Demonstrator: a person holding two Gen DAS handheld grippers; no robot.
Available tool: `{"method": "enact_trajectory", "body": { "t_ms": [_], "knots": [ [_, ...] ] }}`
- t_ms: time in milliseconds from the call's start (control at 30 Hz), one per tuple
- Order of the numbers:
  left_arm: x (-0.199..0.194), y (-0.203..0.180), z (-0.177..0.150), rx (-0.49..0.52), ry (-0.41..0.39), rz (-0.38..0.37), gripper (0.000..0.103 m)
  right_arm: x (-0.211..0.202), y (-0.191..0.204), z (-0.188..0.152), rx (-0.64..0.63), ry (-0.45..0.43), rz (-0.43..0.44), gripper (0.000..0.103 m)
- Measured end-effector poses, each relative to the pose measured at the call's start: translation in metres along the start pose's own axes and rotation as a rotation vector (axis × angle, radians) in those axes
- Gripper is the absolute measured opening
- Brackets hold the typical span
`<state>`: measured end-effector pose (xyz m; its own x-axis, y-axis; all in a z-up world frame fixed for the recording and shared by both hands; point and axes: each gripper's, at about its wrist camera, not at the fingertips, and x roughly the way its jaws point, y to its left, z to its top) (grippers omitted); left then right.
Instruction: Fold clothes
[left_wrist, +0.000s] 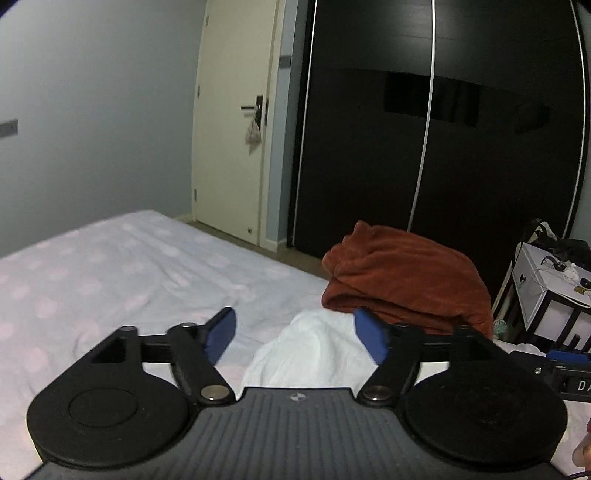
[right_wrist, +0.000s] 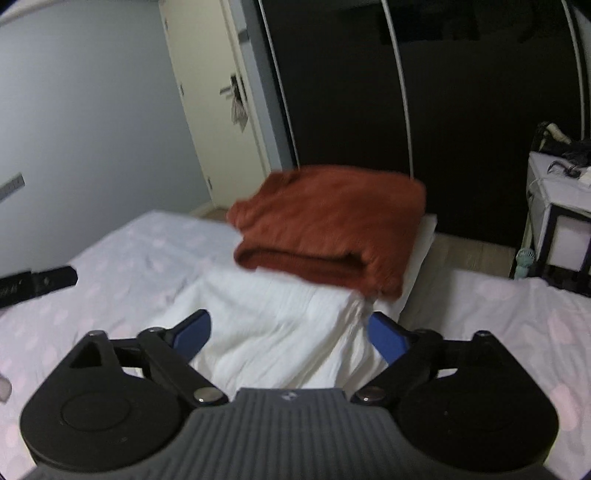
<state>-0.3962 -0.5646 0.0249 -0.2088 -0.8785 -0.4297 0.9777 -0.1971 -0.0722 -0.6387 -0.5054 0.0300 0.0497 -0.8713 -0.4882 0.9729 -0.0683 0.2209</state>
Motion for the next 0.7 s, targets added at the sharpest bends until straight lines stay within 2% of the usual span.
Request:
{"method": "enact_trajectory", "body": {
  "t_ms": [233,400,600,700],
  "knots": [
    [-0.04,-0.039,-0.008,0.01,0.031,-0.001,0.075,-0.029,-0.004,-0.011,-0.017,0.031,0.022,0.094],
    [-0.056,-0.051,-0.04,-0.055,0.08,0.047,0.075,-0.043,-0.007,-0.029,-0.051,0.043,0.025,0.094],
    [-0.059,-0.053,-0.074,-0.128,0.134,0.063,0.075,-0.049,-0.01,-0.055,-0.105,0.067,0.047,0.094],
    [-0.061,-0.059,-0.086,-0.123,0.153,0.083,0.075,-0.051,-0.008,-0.067,-0.138,0.085,0.069,0.094]
  ]
}}
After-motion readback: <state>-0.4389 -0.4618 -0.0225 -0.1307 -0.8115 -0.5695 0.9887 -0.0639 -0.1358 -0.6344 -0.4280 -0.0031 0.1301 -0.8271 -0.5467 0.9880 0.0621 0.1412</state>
